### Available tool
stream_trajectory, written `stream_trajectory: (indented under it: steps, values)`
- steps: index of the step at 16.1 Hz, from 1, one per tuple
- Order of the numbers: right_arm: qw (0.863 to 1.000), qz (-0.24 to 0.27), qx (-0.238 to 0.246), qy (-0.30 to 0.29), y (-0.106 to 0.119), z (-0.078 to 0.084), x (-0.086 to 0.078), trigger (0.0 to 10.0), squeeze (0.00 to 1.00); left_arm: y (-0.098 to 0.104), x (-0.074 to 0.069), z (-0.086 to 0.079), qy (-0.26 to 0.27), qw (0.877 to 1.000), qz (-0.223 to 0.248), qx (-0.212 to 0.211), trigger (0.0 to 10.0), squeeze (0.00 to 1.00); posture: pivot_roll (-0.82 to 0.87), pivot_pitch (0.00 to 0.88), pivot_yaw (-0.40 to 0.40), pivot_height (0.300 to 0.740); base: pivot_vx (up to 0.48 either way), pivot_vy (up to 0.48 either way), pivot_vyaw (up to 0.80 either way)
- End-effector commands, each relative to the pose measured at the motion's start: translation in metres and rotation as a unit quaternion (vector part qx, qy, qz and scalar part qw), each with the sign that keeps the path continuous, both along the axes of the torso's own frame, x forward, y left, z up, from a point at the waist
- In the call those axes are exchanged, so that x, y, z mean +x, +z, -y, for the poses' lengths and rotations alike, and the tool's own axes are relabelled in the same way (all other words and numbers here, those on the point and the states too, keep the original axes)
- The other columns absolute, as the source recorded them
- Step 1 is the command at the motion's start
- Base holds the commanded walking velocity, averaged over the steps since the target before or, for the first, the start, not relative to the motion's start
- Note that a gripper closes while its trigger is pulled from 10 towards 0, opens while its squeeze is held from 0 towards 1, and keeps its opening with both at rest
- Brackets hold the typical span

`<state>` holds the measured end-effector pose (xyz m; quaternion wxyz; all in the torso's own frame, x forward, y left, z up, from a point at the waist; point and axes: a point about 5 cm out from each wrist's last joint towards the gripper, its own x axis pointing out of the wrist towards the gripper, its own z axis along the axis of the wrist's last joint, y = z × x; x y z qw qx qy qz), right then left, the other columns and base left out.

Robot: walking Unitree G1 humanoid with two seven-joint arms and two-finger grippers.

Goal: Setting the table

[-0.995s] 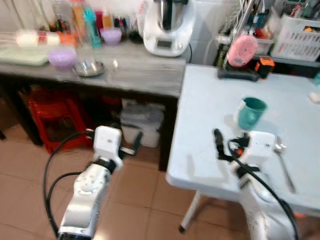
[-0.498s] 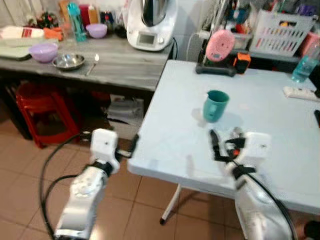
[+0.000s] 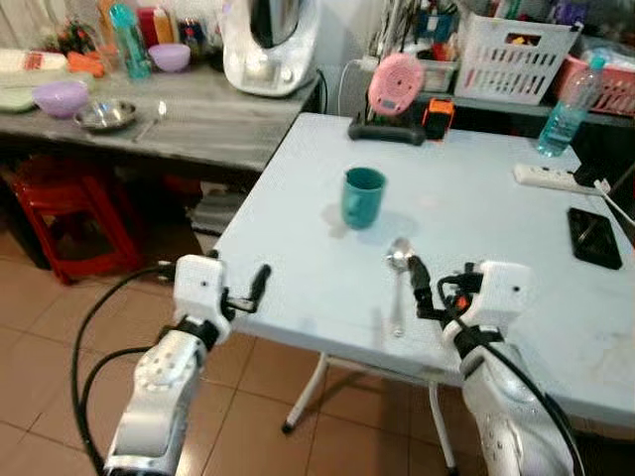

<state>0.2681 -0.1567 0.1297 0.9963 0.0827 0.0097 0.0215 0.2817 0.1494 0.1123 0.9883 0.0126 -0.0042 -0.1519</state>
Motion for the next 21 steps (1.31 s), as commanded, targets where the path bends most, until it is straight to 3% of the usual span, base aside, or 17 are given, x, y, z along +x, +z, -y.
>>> stream_trajectory:
  steps: [1,5,9,11,14,21]
  values:
    - [1.000,-0.004,-0.006,-0.007,-0.001,0.004,0.000,10.0,0.00,-0.002,-0.004,0.013,-0.065,0.998,-0.007,0.002,10.0,0.00,-0.03,0.000,-0.011,0.740,0.000,0.000,0.00]
    - [0.999,-0.038,-0.028,0.001,-0.011,0.001,0.003,10.0,0.00,-0.003,-0.014,0.021,-0.170,0.985,-0.014,0.010,10.0,0.00,-0.03,0.000,-0.013,0.740,0.000,0.000,0.00]
    - [0.998,-0.062,-0.022,0.005,-0.013,-0.006,0.018,10.0,0.00,-0.004,-0.016,0.022,-0.204,0.979,-0.012,0.026,10.0,0.00,-0.03,0.000,-0.008,0.740,0.000,0.000,0.00]
    - [0.996,-0.088,-0.010,-0.016,-0.014,-0.009,0.033,10.0,0.00,-0.003,-0.015,0.023,-0.208,0.978,-0.010,0.024,10.0,0.00,-0.03,0.000,-0.010,0.740,0.000,0.000,0.00]
    - [0.993,-0.118,0.007,-0.018,-0.018,-0.016,0.043,10.0,0.00,-0.003,-0.014,0.024,-0.205,0.979,-0.006,0.021,10.0,0.00,-0.02,0.000,-0.015,0.740,0.000,0.000,0.00]
    - [0.989,-0.149,-0.010,-0.010,-0.027,-0.031,0.064,10.0,0.00,-0.004,-0.011,0.023,-0.218,0.976,0.001,0.031,10.0,0.00,-0.01,0.000,-0.029,0.740,0.000,0.000,0.00]
